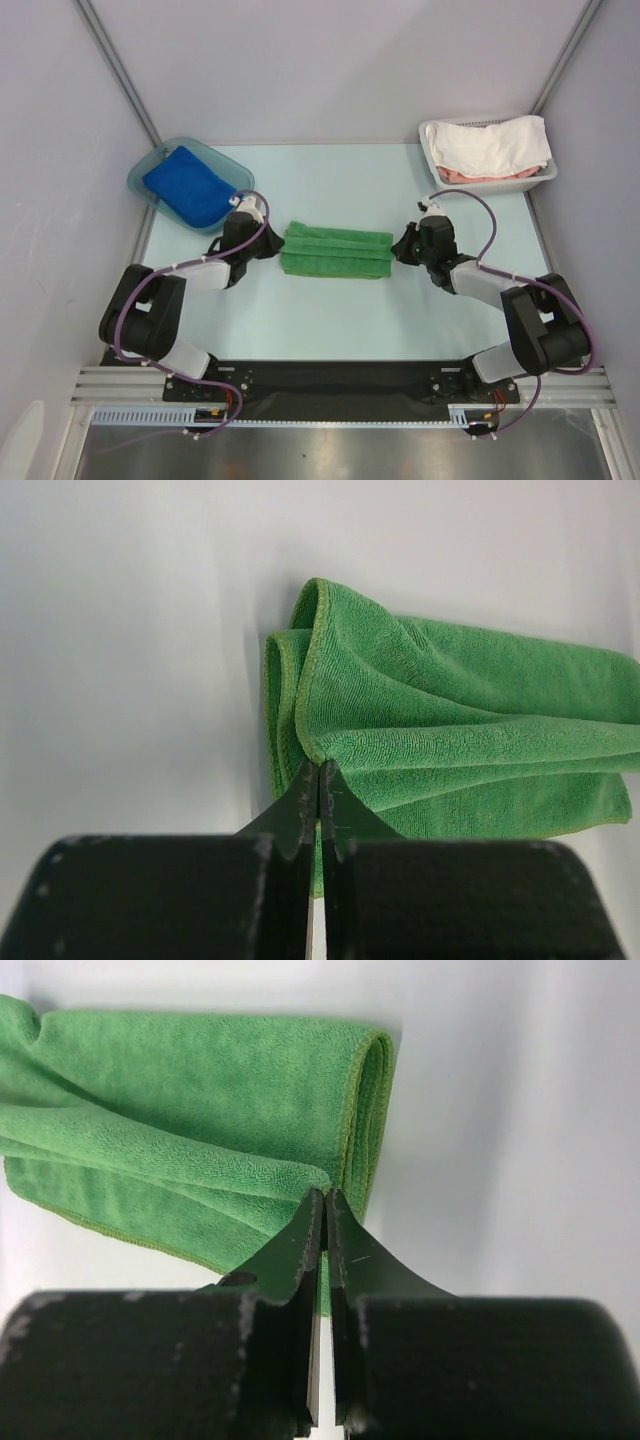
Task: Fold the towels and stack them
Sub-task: Fold the towel
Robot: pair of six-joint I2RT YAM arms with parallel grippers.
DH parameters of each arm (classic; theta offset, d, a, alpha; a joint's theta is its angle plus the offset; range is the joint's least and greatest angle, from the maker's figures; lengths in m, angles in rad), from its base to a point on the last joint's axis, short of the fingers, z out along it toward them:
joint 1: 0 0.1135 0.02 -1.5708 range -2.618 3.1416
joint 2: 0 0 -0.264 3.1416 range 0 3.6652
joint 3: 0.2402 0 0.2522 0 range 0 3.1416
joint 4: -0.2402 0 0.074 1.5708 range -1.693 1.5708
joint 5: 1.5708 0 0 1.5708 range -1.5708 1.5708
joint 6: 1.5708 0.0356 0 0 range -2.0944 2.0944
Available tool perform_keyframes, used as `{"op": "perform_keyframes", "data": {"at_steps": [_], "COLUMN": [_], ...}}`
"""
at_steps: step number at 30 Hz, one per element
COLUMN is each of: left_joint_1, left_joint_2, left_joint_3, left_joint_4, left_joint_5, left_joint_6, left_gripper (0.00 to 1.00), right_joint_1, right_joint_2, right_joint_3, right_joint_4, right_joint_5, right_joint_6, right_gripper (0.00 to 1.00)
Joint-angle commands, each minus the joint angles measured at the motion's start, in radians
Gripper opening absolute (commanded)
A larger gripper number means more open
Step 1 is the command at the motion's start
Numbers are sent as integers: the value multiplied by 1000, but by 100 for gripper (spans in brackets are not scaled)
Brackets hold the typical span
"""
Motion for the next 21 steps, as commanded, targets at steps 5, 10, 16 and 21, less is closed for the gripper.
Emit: {"op": "perform_keyframes", "data": {"at_steps": [5,10,16,21], "left_joint_1": [-1,-3,-8,-14], "left_joint_2": [-53,-56,-143,-248], "left_joint_3": [-15,-48,-102,-100], "left_joint_4": [8,37,28,-39], "left_joint_5": [13,69,37,9], "left_joint_6": [-8,-8,-17,-13], "left_gripper": [1,15,24,28], "right_joint_1": [1,4,7,7], "right_joint_2": [-30,-41,-120,-231], "right_joint_3": [-26,-56,-85,-75], "right_joint_4": [47,62,28,-44], "right_joint_5": [41,37,20,49], "right_joint_6": [11,26,49,57], "right_gripper": [1,19,45,47]}}
